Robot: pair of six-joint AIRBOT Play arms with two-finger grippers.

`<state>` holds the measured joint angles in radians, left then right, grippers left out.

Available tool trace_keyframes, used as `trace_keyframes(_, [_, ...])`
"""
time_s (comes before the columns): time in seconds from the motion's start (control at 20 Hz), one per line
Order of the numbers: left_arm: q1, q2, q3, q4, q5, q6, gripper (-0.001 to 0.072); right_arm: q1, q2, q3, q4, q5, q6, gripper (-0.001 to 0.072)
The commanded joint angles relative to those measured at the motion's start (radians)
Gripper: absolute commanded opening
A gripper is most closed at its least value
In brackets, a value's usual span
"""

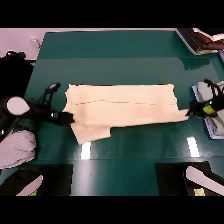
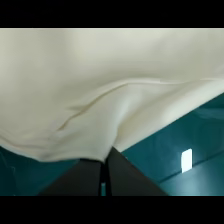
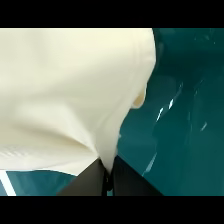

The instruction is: Fold the shirts.

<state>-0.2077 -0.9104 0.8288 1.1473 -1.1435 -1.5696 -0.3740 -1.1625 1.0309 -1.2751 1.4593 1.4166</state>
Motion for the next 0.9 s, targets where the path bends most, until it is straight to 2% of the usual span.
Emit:
trace_keyframes(0.0, [0.055,-0.167,0.161,0.05,0.088,0.028,0.0024,0.059,-0.119,0.182,-0.007,0.006,0.03,0.0017])
trace_keyframes(0.15, [0.072,-0.359,0.311,0.047,0.117,0.088,0.0024,0.087,-0.245,0.304,-0.008,0.006,0.051,0.0018])
trace_keyframes(0.3, [0.072,-0.523,0.435,0.046,0.172,0.085,0.0025,0.093,-0.357,0.406,0.022,0.008,0.067,0.0018])
trace_keyframes(0.5, [0.072,-0.619,0.523,0.038,0.243,0.085,0.0025,0.092,-0.47,0.492,0.1,-0.001,0.067,0.0019])
trace_keyframes(0.55, [0.072,-0.619,0.524,0.038,0.258,0.085,0.0027,0.092,-0.491,0.502,0.113,-0.015,0.066,0.004])
trace_keyframes(0.6, [0.072,-0.619,0.527,0.038,0.27,0.085,0.0104,0.092,-0.501,0.503,0.131,-0.04,0.057,0.0218])
trace_keyframes(0.65, [0.072,-0.619,0.531,0.039,0.276,0.076,0.0447,0.085,-0.506,0.503,0.151,-0.07,0.046,0.0349])
trace_keyframes(0.7, [0.072,-0.619,0.54,0.039,0.27,0.066,0.0611,0.073,-0.506,0.503,0.171,-0.087,0.016,0.0369])
trace_keyframes(0.75, [0.072,-0.618,0.552,0.039,0.256,0.059,0.0597,0.055,-0.504,0.503,0.196,-0.089,-0.021,0.0371])
trace_keyframes(0.85, [0.072,-0.618,0.574,0.034,0.223,0.059,0.0595,0.001,-0.505,0.502,0.207,-0.054,-0.069,0.0509])
